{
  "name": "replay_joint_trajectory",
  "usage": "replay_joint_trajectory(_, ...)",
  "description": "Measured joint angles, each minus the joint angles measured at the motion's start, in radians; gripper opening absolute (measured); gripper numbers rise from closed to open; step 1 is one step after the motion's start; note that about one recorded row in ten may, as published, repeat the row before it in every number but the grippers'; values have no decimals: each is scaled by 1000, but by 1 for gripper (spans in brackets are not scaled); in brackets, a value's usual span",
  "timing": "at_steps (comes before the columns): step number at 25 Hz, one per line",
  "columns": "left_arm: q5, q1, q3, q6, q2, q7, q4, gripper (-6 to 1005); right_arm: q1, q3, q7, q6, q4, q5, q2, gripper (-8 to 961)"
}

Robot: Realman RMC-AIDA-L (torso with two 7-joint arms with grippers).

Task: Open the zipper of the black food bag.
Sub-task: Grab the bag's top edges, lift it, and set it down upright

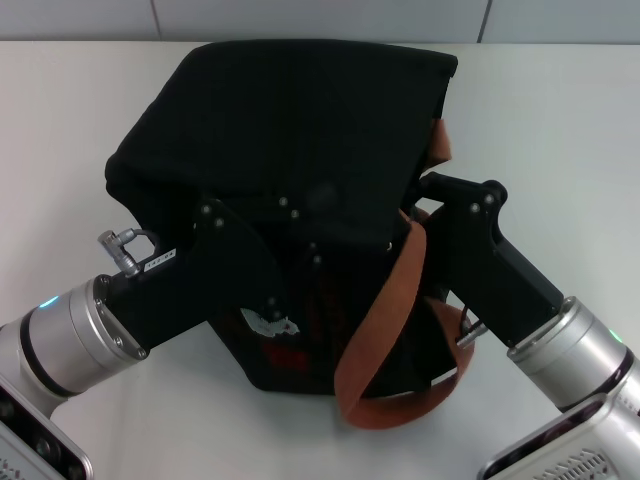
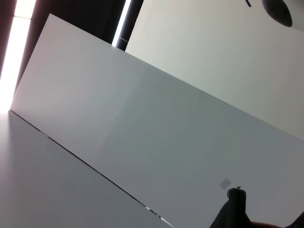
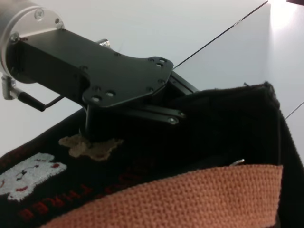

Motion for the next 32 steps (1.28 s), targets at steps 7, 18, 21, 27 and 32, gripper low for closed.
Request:
replay_joint_trajectory(7,0,-1,-5,-1,0,-1,-2,99,-21,8,-2,26,9,5,0,-2)
replay_joint_trajectory(18,-6,-6,-32,-8,0,-10,-16,100,-251,5,12,58,-51,5,0,-1)
replay_joint_trajectory(21,-7,-8,-43,-12,0,-17,-28,100,-276,7,33,42,-65,6,0,-1)
replay_joint_trajectory(27,-7,-11,-51,-23,0,-23,-46,99,-295,7,44,21,-79,14,0,-2)
replay_joint_trajectory(32,-7,-1,-103,-33,0,-22,-81,99,-325,8,51,-56,-105,17,0,70)
